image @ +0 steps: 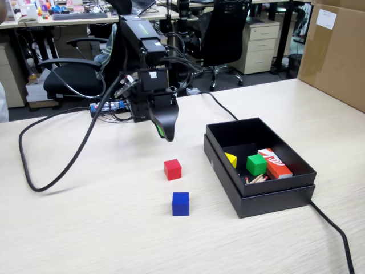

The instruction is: Put the red cube on top of the blue cube

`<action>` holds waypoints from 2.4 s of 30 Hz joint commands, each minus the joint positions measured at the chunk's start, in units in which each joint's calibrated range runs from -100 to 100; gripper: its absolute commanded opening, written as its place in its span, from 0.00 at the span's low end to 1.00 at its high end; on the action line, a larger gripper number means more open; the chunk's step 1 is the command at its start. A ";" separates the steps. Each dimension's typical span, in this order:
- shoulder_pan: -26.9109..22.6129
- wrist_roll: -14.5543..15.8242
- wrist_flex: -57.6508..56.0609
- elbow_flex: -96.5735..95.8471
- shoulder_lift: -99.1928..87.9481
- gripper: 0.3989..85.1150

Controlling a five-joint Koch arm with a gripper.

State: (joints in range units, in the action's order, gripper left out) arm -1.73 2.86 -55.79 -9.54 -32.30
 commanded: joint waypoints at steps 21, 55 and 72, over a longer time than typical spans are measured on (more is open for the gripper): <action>0.39 0.00 -2.92 16.79 25.70 0.56; 1.12 0.20 -2.92 19.78 34.19 0.01; 1.61 0.34 -3.00 42.54 26.85 0.01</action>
State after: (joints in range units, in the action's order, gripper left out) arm -0.12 3.64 -58.65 24.78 -4.47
